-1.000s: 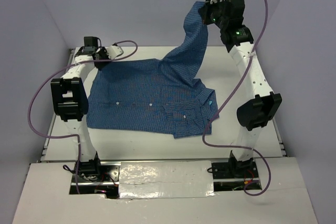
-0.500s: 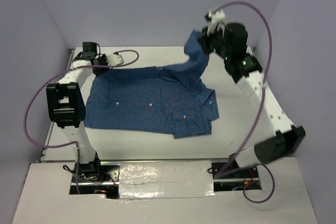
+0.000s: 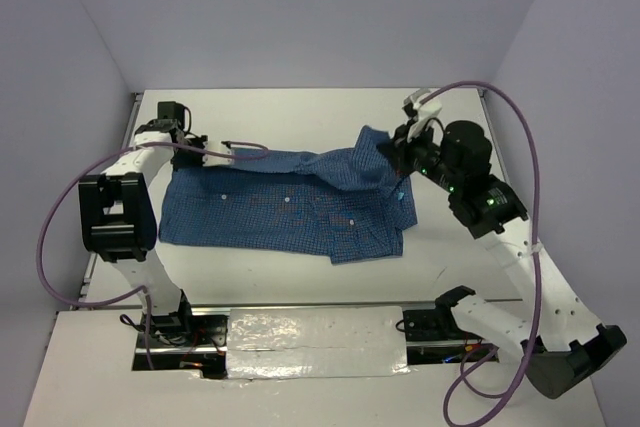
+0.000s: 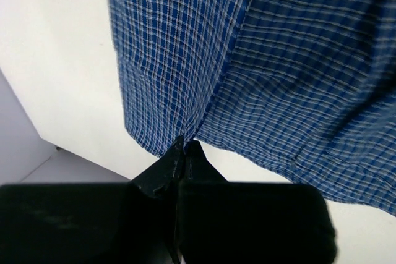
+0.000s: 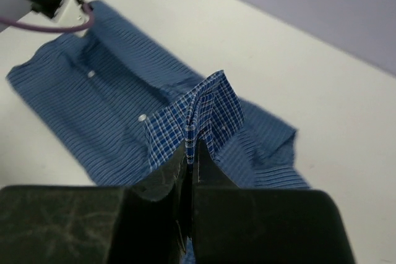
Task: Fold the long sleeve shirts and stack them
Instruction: Fold the shirt
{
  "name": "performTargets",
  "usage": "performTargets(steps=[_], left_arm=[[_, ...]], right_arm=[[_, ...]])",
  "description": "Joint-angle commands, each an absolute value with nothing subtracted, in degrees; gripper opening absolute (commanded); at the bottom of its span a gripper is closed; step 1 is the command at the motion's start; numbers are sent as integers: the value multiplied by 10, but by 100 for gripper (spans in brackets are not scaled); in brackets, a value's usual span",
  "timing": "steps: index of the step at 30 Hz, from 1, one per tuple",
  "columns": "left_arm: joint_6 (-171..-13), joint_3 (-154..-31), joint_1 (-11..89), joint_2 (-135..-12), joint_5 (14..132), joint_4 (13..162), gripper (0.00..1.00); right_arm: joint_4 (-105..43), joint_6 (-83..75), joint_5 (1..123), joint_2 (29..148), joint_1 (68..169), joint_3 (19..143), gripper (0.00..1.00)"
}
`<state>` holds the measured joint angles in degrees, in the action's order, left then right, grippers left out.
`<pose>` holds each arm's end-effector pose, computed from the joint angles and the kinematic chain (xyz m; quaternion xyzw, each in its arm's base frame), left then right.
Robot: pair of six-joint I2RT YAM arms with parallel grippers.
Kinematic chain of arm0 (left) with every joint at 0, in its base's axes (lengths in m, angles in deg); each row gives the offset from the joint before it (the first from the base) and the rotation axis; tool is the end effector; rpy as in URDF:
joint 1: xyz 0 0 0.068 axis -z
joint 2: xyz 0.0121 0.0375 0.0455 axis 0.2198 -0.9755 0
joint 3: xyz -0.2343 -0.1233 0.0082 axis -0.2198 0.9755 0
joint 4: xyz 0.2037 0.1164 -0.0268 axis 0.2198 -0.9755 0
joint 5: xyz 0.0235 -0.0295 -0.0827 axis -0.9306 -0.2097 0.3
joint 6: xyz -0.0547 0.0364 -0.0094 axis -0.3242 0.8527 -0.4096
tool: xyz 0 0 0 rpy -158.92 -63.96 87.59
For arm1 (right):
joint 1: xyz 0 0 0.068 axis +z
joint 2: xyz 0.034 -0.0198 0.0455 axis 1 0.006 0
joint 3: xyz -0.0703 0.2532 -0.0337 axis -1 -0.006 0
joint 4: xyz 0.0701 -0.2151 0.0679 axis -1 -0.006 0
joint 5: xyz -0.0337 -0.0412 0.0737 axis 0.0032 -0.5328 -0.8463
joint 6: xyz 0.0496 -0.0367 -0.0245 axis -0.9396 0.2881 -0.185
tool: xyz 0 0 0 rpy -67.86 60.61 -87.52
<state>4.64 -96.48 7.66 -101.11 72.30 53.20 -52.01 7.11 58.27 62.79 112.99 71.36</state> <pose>0.3632 0.0249 0.2100 0.6340 0.7226 0.1442 0.2346 0.1797 0.0889 0.3985 -0.2437 0.7322 0.1813 0.6096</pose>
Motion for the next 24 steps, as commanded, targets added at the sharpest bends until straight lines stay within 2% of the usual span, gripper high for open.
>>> performTargets(steps=[1,12,19,21,22,23,24], left_arm=[[93,-950,77,-987,715,499,0],[74,-915,80,-998,695,501,9],[58,-911,81,-987,708,469,12],[61,-909,81,-982,712,466,17],[62,-907,81,-982,708,466,35],[62,-902,82,-986,699,469,49],[58,-903,81,-989,698,469,99]], right_arm=[[-528,22,553,629,1155,660,0],[-461,-46,511,633,1204,540,0],[-464,-33,492,643,1206,530,0],[-467,-32,475,642,1205,522,0],[-465,-34,469,641,1206,517,0],[-458,-38,464,643,1206,511,2],[-452,-51,457,644,1206,499,5]])
